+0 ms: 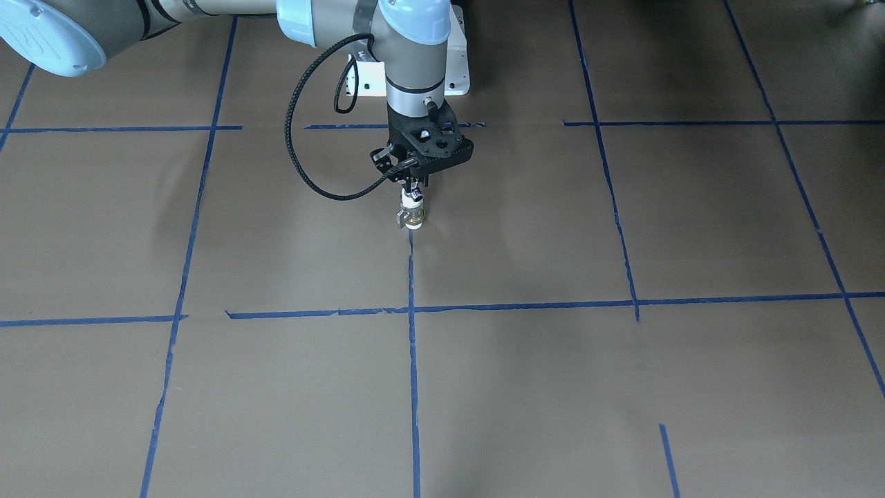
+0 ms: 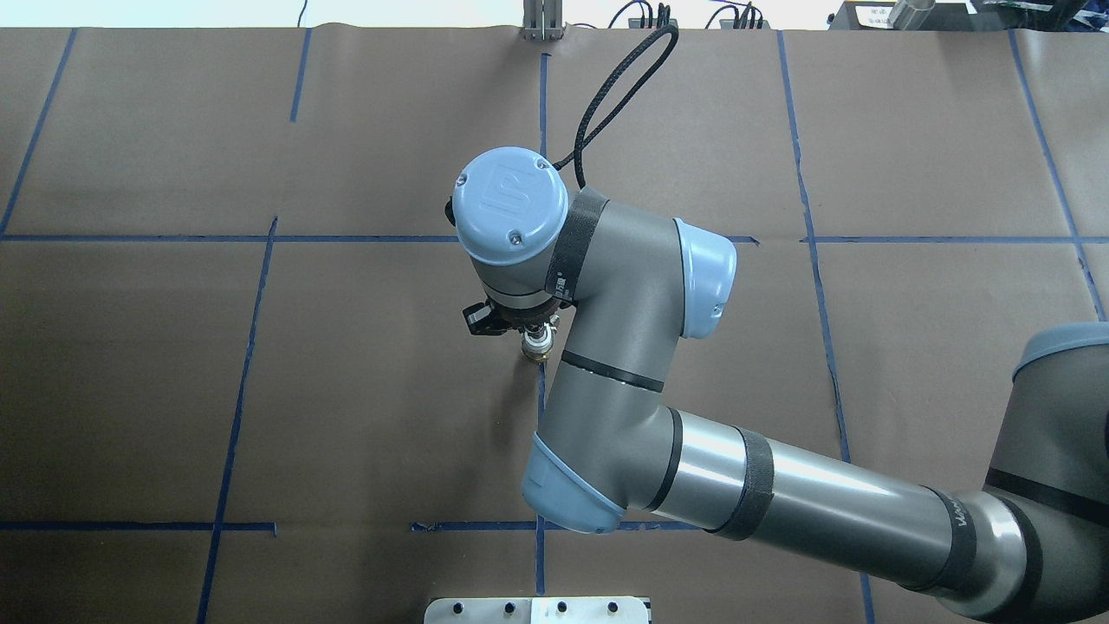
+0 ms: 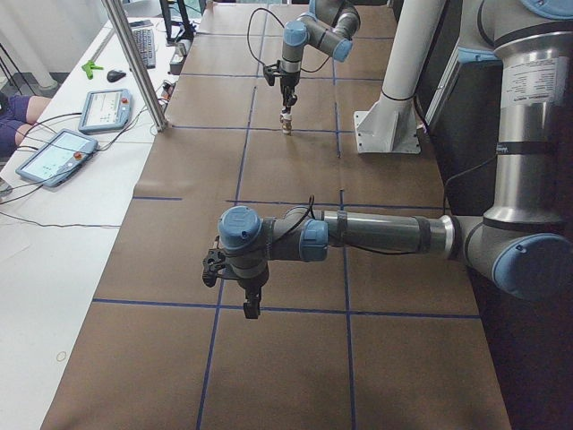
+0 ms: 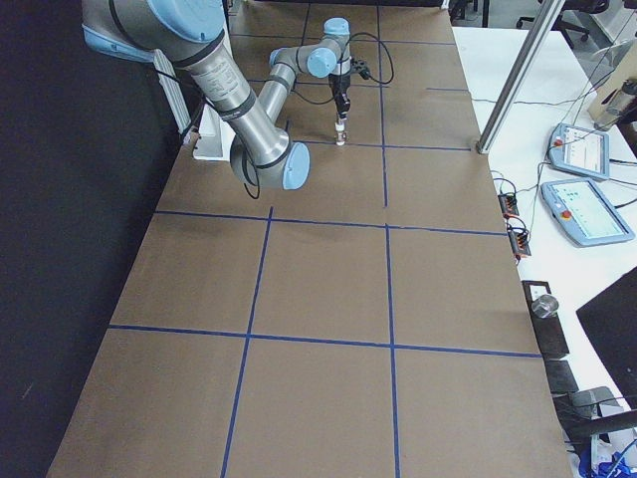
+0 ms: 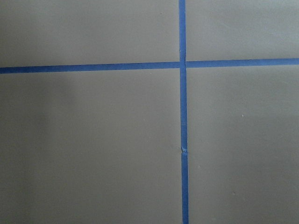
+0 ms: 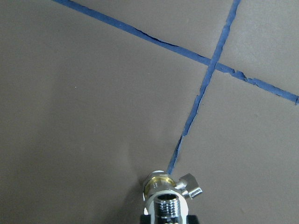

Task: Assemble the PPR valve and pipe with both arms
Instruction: 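Lower the chrome valve onto the pipe top with the right gripper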

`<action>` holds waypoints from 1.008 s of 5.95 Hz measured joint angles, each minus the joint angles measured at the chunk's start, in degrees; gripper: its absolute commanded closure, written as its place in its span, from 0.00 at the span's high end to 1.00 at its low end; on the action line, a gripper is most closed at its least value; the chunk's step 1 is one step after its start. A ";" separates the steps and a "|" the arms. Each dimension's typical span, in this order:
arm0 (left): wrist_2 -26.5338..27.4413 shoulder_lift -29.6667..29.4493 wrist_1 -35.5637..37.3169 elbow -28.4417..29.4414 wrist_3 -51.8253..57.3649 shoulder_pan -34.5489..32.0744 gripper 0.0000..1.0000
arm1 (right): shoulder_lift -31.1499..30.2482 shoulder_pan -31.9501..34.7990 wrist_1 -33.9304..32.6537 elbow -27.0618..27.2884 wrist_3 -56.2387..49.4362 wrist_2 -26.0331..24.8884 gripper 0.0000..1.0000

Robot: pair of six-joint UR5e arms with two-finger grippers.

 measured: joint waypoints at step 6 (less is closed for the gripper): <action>0.00 0.00 -0.03 0.09 0.00 0.00 1.00 | -0.72 -0.04 2.34 -0.67 0.09 0.00 0.47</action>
